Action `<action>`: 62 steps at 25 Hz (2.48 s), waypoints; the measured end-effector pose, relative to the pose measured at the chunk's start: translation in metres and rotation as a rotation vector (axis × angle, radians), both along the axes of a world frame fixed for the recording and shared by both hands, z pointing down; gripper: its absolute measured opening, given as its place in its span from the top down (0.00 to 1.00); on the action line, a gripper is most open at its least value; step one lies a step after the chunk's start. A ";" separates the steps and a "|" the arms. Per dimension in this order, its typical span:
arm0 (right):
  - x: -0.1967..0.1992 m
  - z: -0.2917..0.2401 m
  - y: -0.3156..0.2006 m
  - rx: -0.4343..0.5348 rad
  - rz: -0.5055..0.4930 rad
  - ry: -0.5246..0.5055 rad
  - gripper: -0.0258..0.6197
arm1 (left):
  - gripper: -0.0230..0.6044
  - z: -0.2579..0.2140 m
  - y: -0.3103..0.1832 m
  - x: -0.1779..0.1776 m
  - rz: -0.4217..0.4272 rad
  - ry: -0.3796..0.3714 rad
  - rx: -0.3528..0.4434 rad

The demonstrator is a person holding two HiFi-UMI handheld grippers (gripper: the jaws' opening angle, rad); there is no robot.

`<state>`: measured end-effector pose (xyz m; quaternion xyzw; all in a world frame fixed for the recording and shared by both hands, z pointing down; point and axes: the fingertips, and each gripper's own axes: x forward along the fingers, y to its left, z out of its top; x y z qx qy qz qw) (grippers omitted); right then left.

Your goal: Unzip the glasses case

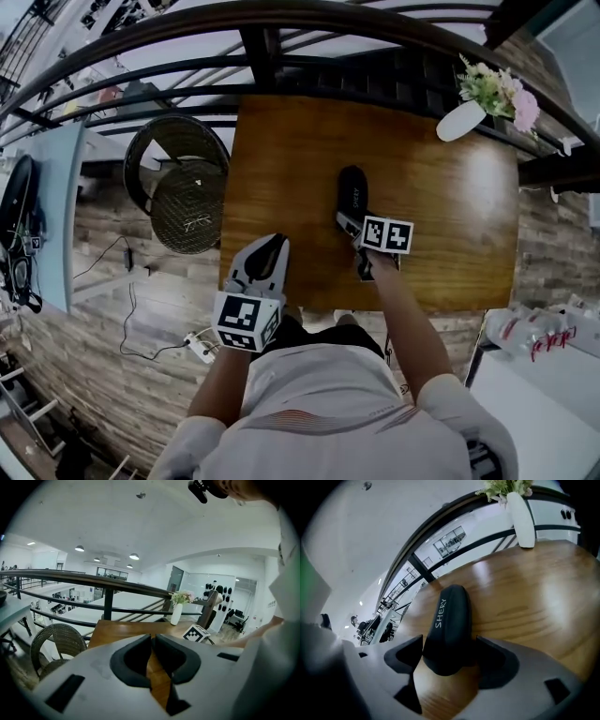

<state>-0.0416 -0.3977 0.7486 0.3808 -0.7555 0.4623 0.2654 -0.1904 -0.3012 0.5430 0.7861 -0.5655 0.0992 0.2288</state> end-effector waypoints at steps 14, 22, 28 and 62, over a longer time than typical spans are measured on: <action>0.028 -0.095 -0.002 0.255 -0.055 0.010 0.44 | 0.90 -0.033 -0.020 0.030 0.072 0.018 0.059; 0.079 -0.234 0.003 0.552 -0.017 -0.056 0.44 | 0.90 -0.094 -0.045 0.077 0.166 0.039 0.186; 0.121 -0.313 0.002 0.736 0.048 -0.080 0.44 | 0.90 -0.133 -0.063 0.107 0.218 0.038 0.282; 0.069 -0.361 0.099 0.813 -0.568 -0.301 0.43 | 0.55 -0.208 -0.047 0.227 0.707 0.683 0.220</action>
